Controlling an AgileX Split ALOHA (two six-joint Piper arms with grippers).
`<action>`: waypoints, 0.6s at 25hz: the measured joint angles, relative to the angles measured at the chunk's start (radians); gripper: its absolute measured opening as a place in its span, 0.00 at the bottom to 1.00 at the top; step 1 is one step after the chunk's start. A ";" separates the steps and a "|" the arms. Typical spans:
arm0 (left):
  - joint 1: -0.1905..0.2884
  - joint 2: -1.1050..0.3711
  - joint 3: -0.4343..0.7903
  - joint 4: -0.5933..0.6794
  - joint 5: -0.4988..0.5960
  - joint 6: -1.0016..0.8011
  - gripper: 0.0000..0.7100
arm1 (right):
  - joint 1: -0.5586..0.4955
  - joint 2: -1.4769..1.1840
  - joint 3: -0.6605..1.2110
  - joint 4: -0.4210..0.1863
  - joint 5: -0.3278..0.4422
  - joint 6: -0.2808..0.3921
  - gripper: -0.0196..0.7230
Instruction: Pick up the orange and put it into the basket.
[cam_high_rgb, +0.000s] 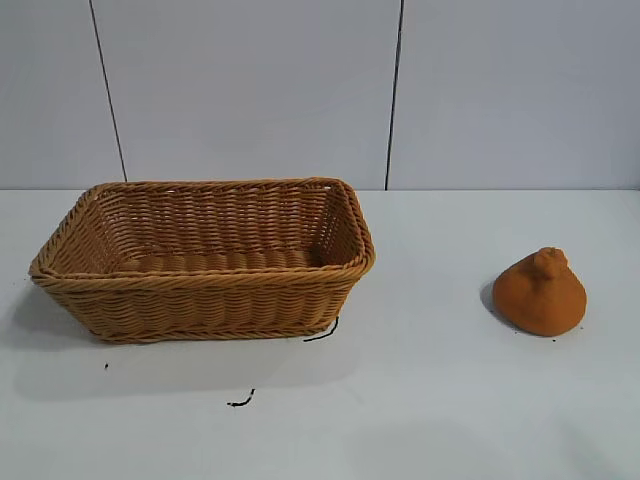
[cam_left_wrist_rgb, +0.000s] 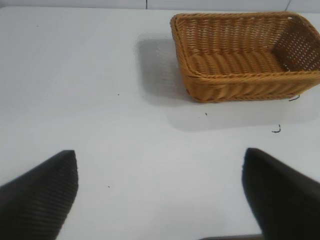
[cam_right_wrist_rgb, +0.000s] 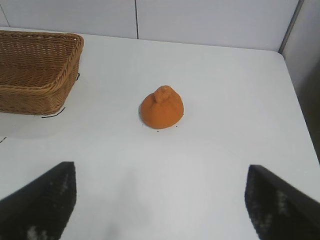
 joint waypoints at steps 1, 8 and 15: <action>0.000 0.000 0.000 0.000 0.000 0.000 0.90 | 0.000 0.000 0.000 0.000 0.000 -0.001 0.91; 0.000 0.000 0.000 0.000 0.000 0.000 0.90 | 0.000 0.000 0.000 0.000 0.000 -0.001 0.91; 0.000 0.000 0.000 0.000 0.000 0.000 0.90 | 0.000 0.224 -0.091 -0.012 -0.118 0.000 0.91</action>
